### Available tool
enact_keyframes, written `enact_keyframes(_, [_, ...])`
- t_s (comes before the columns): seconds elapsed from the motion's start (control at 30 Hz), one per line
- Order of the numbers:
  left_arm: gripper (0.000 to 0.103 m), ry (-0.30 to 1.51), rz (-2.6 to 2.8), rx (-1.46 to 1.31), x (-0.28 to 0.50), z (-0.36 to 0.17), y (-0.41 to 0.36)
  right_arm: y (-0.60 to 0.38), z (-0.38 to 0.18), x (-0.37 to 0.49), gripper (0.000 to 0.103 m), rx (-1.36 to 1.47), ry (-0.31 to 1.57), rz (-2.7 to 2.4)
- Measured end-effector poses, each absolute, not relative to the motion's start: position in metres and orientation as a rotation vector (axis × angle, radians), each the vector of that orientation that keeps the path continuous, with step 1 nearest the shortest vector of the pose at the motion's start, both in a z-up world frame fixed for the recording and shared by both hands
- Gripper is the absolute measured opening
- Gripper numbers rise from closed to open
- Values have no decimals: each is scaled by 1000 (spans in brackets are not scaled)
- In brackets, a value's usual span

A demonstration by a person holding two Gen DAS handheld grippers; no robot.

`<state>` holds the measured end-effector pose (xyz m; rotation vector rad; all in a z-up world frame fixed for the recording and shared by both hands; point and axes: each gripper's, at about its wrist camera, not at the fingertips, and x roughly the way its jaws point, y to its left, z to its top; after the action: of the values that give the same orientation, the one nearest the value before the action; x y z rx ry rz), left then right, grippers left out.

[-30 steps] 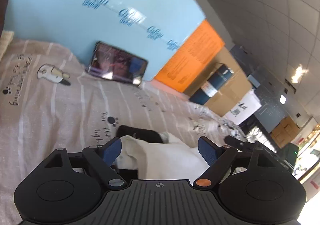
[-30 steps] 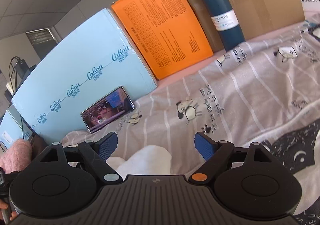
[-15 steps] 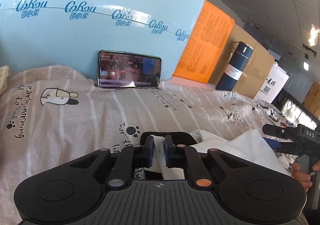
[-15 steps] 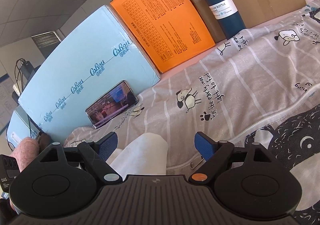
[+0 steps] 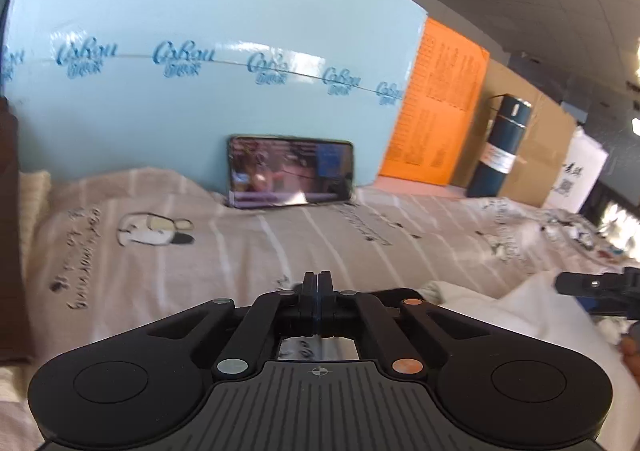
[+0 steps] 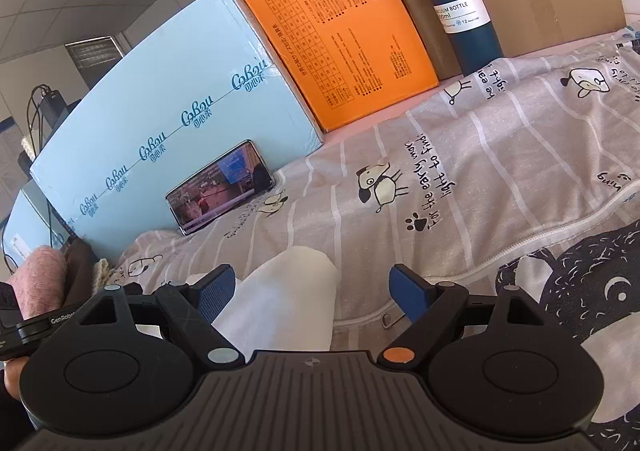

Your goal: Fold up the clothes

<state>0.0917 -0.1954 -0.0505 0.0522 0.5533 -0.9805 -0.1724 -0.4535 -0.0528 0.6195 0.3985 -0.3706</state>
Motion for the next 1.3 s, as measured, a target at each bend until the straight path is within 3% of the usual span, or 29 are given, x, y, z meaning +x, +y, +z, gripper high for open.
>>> enact_keyframes(0.13, [0,578,-975,45,98,-53,-193,-448,-53,-169,83,569,423,-386])
enact_keyframes(0.2, [8,591,-1025,-14,99,-49,-190,-446,-53,-168,83,544,435,-394])
enact_keyframes(0.27, [26,617,-1079,-70,100,-48,-188,-445,-53,-167,83,531,443,-399])
enact_keyframes(0.47, [31,637,-1138,-9,90,-53,-198,-445,-52,-169,83,532,432,-406])
enact_keyframes(0.53, [24,612,-1132,20,86,-55,-200,-445,-50,-172,83,532,415,-410])
enact_keyframes(0.57, [5,595,-1120,41,84,-55,-200,-445,-49,-173,83,530,409,-413])
enact_keyframes(0.73, [4,512,-1052,66,79,-50,-200,-445,-47,-175,84,484,414,-495])
enact_keyframes(0.93, [5,570,-1017,112,87,-55,-205,-443,-55,-165,85,417,518,-562])
enact_keyframes(1.1, [26,606,-980,46,96,-56,-197,-442,-58,-164,86,404,528,-579])
enact_keyframes(1.17, [54,612,-947,4,99,-53,-191,-442,-57,-167,86,415,504,-578])
enact_keyframes(1.23, [70,609,-925,-59,100,-48,-179,-443,-54,-172,86,436,446,-567])
enact_keyframes(1.3, [78,610,-914,-115,98,-40,-168,-444,-50,-178,86,462,386,-543])
